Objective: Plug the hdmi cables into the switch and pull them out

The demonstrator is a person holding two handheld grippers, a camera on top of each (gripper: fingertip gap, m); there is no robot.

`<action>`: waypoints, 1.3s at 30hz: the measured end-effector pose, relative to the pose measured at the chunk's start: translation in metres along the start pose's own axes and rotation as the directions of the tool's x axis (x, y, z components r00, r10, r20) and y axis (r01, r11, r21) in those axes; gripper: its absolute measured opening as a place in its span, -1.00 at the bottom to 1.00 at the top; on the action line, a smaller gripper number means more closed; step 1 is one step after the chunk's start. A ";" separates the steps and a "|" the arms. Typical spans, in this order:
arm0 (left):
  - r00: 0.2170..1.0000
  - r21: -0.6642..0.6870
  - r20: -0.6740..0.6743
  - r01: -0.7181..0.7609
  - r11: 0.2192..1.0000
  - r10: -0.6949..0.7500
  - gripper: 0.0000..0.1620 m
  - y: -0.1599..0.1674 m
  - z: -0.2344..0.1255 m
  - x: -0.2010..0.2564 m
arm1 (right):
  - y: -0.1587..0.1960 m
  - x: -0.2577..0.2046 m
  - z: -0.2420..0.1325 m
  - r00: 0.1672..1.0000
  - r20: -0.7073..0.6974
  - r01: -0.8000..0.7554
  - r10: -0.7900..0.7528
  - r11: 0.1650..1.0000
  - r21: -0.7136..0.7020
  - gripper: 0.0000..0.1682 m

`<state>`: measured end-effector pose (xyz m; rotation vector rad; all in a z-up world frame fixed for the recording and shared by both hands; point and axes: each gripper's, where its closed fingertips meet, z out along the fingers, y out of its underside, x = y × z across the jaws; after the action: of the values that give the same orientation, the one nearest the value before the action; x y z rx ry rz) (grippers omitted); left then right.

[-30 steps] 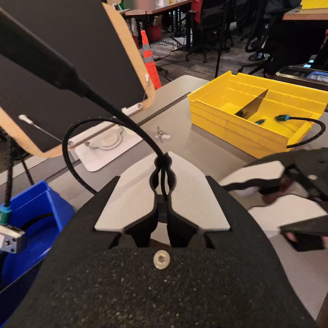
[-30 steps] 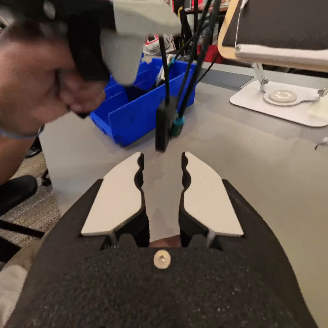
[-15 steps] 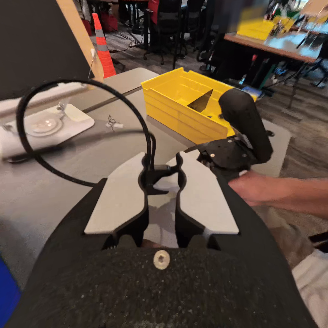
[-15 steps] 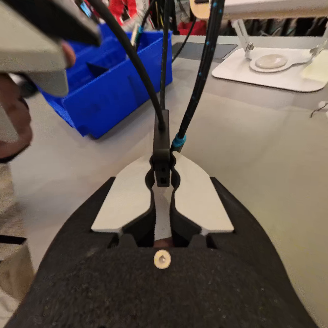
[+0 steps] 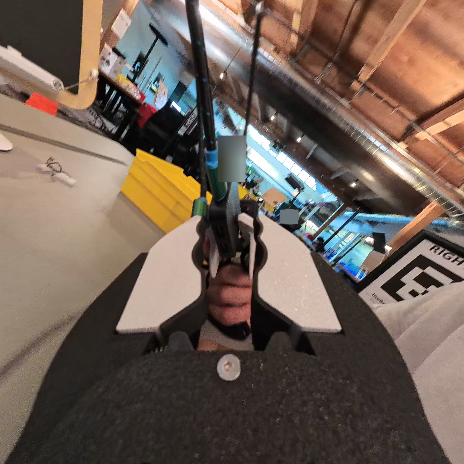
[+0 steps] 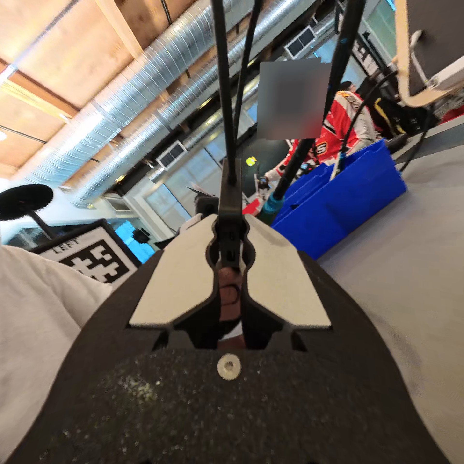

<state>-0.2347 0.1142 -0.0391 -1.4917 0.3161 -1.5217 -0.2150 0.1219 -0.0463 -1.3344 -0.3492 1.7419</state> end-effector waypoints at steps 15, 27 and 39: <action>0.991 0.106 -0.130 0.024 0.994 -0.010 -0.81 -0.005 0.001 0.017 | 0.015 -0.023 0.015 0.982 0.148 -0.131 0.118 0.988 0.078 -0.85; 0.901 -0.150 0.033 -0.423 0.894 0.432 -0.83 -0.015 -0.004 0.004 | 0.023 0.009 0.004 0.948 -0.164 0.234 -0.272 0.947 -0.218 -0.68; -0.026 -0.365 -0.113 -0.929 -0.066 0.993 -0.83 0.005 0.020 -0.032 | 0.013 -0.002 -0.024 0.779 -0.358 0.342 -0.514 0.828 -0.444 -0.59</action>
<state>-0.2217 0.1442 -0.0587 -1.0380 1.3097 -0.0113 -0.1996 0.1056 -0.0630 -1.7173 -0.6636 0.9488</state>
